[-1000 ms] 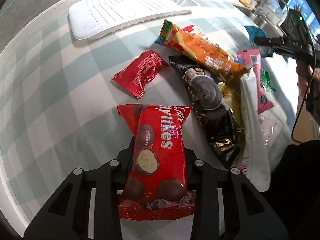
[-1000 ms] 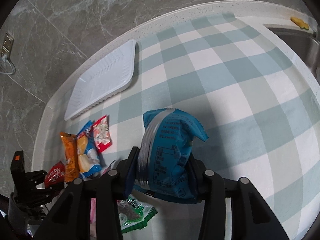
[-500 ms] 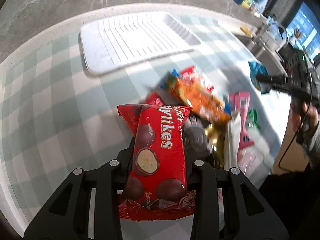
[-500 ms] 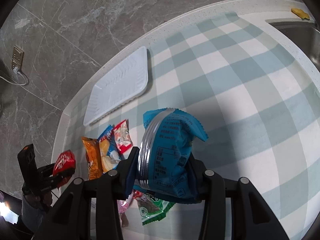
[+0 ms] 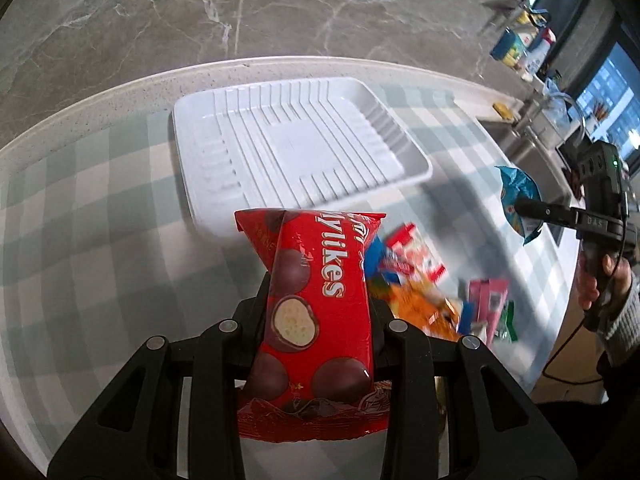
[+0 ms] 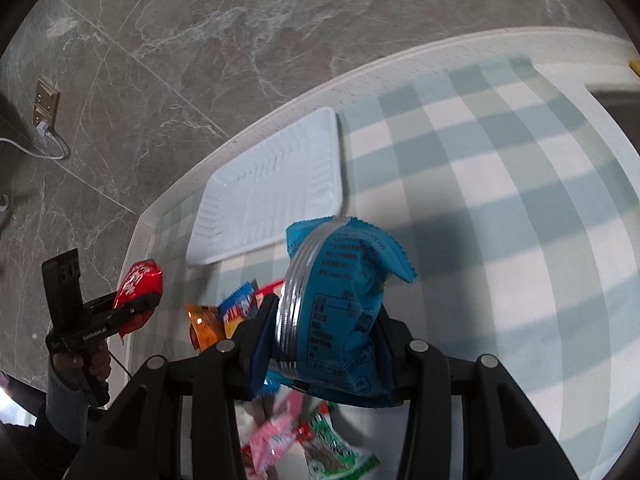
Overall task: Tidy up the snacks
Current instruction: 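Carry both packets to the white tray and open both tools to release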
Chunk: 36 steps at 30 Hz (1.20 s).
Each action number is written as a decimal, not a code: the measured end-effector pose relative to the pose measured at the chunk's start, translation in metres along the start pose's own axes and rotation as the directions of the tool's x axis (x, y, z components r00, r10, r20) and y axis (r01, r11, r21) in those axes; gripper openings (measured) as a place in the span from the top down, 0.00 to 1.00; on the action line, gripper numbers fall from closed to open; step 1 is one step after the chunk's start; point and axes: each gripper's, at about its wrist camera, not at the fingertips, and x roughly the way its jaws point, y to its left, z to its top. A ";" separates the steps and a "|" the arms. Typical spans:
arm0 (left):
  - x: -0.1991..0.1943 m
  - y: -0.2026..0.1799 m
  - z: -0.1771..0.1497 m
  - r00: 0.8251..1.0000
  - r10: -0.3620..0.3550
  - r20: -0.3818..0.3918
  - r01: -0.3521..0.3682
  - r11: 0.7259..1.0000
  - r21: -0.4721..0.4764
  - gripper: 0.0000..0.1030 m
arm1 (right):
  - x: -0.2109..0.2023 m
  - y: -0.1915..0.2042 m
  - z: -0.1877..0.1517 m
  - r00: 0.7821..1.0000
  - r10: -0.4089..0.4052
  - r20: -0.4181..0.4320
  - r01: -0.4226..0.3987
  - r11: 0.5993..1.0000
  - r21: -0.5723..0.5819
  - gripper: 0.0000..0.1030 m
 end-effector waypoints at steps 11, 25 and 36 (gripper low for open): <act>0.031 0.031 0.060 1.000 0.013 0.016 -0.012 0.999 -0.044 0.69 | 0.042 0.032 0.065 0.999 -0.009 -0.049 0.003 0.991 -0.131 0.55; 0.079 0.060 0.111 0.999 0.045 0.010 -0.044 0.997 -0.067 0.69 | 0.120 0.054 0.123 0.990 -0.081 -0.115 0.049 0.966 -0.253 0.55; 0.110 0.066 0.122 0.997 0.080 0.000 -0.080 0.993 -0.085 0.68 | 0.169 0.060 0.133 0.977 -0.161 -0.138 0.108 0.938 -0.329 0.55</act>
